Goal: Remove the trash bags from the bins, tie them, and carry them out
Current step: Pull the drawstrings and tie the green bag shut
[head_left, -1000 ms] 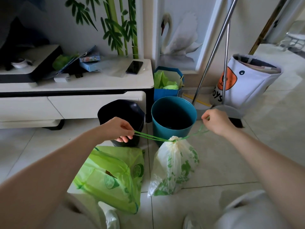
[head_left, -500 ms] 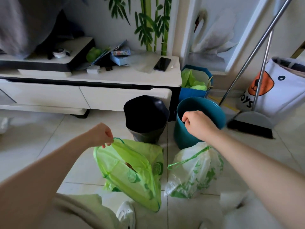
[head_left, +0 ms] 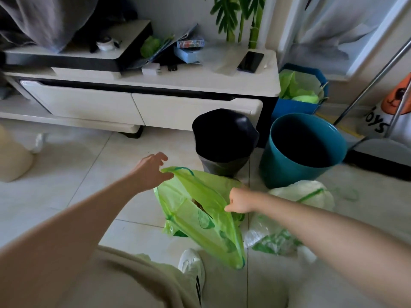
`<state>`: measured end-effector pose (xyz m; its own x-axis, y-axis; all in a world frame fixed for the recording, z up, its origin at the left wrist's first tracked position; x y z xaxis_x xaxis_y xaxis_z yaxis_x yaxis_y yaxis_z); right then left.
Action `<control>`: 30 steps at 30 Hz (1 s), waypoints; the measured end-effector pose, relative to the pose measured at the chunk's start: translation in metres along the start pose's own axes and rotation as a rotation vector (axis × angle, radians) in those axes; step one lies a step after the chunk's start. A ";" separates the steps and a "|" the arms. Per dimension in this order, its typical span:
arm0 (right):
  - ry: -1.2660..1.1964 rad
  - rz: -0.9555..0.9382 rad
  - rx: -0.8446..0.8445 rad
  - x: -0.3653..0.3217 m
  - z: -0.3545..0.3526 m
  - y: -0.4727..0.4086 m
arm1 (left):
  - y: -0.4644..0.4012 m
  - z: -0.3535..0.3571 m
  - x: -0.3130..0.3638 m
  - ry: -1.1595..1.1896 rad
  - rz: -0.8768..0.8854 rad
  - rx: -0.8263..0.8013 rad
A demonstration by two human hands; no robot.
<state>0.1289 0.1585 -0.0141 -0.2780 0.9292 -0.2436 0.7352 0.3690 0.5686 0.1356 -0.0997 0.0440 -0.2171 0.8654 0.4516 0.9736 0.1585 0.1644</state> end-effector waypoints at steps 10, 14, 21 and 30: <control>-0.037 0.260 -0.326 0.001 0.046 0.024 | 0.000 0.031 0.013 -0.223 0.137 -0.136; -0.054 0.256 -0.249 -0.003 0.048 0.024 | -0.005 0.031 0.020 -0.302 0.158 -0.148; -0.685 0.368 0.146 0.017 -0.008 0.018 | -0.020 0.018 0.031 -0.233 0.151 -0.072; -1.134 0.422 0.064 0.037 -0.022 0.021 | -0.027 0.008 0.035 -0.166 0.054 0.025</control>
<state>0.1203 0.2006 0.0064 0.6672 0.4179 -0.6166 0.6754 0.0098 0.7374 0.1020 -0.0695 0.0481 -0.1518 0.9393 0.3077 0.9854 0.1195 0.1214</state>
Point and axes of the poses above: each hand's wrist, its own y-axis away from the middle knuckle, its own z-axis out of the palm, x = y × z, the point moved 1 cm from there along -y, towards the middle knuckle, and after that the axes turned 9 degrees about x, right-handed, at the moved point
